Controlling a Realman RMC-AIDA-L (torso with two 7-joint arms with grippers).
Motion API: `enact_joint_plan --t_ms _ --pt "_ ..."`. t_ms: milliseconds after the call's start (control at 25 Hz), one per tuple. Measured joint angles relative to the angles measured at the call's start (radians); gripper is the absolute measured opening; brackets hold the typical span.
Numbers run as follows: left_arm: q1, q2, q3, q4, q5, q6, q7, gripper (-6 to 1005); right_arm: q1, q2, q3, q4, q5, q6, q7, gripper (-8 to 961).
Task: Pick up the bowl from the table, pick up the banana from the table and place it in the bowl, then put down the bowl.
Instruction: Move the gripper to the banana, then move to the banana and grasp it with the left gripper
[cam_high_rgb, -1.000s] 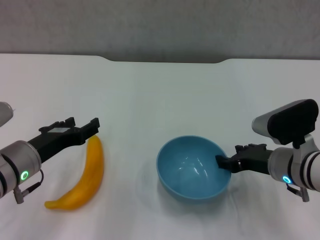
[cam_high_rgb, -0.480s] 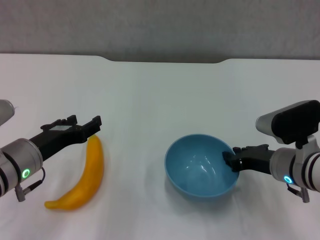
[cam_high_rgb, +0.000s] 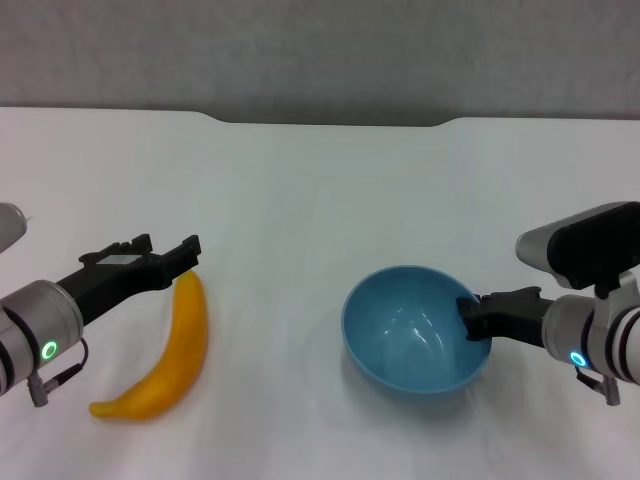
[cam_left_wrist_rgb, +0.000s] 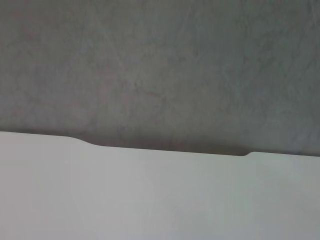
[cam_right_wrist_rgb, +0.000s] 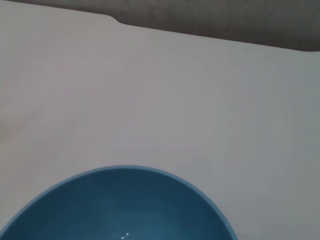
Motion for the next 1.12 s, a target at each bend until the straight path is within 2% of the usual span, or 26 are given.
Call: enact_joint_plan --t_ms 120,320,400,520,640,680,720,760,800,840,920,1120 --pt "0.002 0.000 0.000 -0.002 0.000 -0.002 -0.001 735 -0.001 0.001 0.001 0.001 0.001 -0.003 0.000 37" --pt "-0.004 0.005 0.028 -0.008 0.014 -0.011 -0.019 736 -0.011 0.000 0.005 0.011 0.001 -0.011 -0.001 37" --pt "-0.008 0.008 0.031 -0.026 0.061 -0.035 -0.068 736 -0.016 -0.001 0.009 0.016 0.001 -0.011 -0.001 36" --pt "-0.016 0.010 0.009 -0.051 0.199 -0.075 -0.212 736 -0.024 -0.002 0.015 0.026 -0.002 -0.012 -0.001 36" --pt "-0.039 0.005 0.001 -0.060 0.413 -0.080 -0.390 736 -0.027 -0.002 0.020 0.034 -0.005 -0.013 -0.001 36" --pt "-0.060 0.001 0.002 -0.058 0.589 -0.077 -0.548 737 -0.028 -0.002 0.021 0.037 -0.005 -0.013 -0.001 36" --pt "-0.070 0.001 0.004 -0.059 0.676 -0.079 -0.633 737 -0.028 -0.003 0.021 0.039 -0.006 -0.013 -0.001 36" --pt "-0.070 0.001 0.004 -0.059 0.676 -0.079 -0.633 737 -0.029 -0.003 0.021 0.041 -0.006 -0.013 -0.001 37" --pt "-0.078 0.000 0.008 -0.068 0.788 -0.082 -0.751 737 -0.029 -0.003 0.021 0.043 -0.006 -0.013 -0.001 37" --pt "-0.079 -0.001 0.011 -0.077 0.839 -0.082 -0.803 737 -0.030 -0.004 0.021 0.044 -0.006 -0.013 -0.001 37" --pt "-0.078 -0.003 0.015 -0.085 0.873 -0.081 -0.835 737 -0.032 -0.004 0.021 0.044 -0.007 -0.013 -0.001 37" --pt "-0.077 -0.006 0.047 -0.135 1.088 -0.116 -1.072 737 -0.035 -0.004 0.021 0.047 -0.007 -0.009 -0.001 38"
